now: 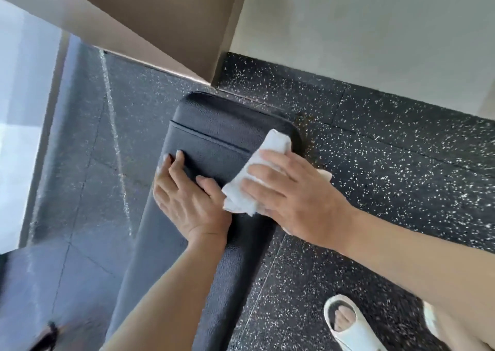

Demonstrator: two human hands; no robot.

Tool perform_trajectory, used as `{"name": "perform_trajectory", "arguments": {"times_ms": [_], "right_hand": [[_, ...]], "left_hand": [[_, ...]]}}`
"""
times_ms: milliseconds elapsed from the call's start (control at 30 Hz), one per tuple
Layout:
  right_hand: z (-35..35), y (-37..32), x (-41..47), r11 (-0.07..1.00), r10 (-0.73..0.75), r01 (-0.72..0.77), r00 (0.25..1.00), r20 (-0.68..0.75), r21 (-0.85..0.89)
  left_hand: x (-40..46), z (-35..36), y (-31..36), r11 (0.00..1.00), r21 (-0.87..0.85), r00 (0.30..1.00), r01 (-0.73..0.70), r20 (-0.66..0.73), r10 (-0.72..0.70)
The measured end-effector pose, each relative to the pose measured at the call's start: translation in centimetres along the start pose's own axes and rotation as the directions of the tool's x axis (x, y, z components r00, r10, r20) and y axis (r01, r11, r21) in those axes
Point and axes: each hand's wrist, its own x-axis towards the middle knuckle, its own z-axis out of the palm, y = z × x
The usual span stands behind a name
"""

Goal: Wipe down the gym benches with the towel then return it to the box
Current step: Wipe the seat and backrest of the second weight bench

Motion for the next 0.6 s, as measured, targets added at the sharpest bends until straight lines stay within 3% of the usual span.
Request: {"name": "perform_trajectory", "arguments": {"times_ms": [133, 400, 500, 600], "right_hand": [[0.1, 1.3, 3.5, 0.995, -0.082, 0.088, 0.99, 0.118, -0.041], [4.0, -1.4, 23.2, 0.974, -0.135, 0.182, 0.944, 0.301, -0.133], [4.1, -1.1, 22.7, 0.969, -0.167, 0.209, 0.947, 0.275, -0.129], [2.6, 0.6, 16.5, 0.976, -0.198, 0.212, 0.961, 0.195, -0.055]], "left_hand": [[0.1, -0.1, 0.0, 1.0, -0.021, 1.0, 0.007, 0.019, -0.007], [0.1, -0.6, 0.2, 1.0, -0.016, 0.999, 0.021, 0.029, -0.02], [0.2, -0.6, 0.2, 1.0, -0.023, 1.0, 0.018, 0.02, -0.018], [0.1, -0.6, 0.2, 0.999, -0.018, 0.999, 0.036, 0.028, -0.036]]}}
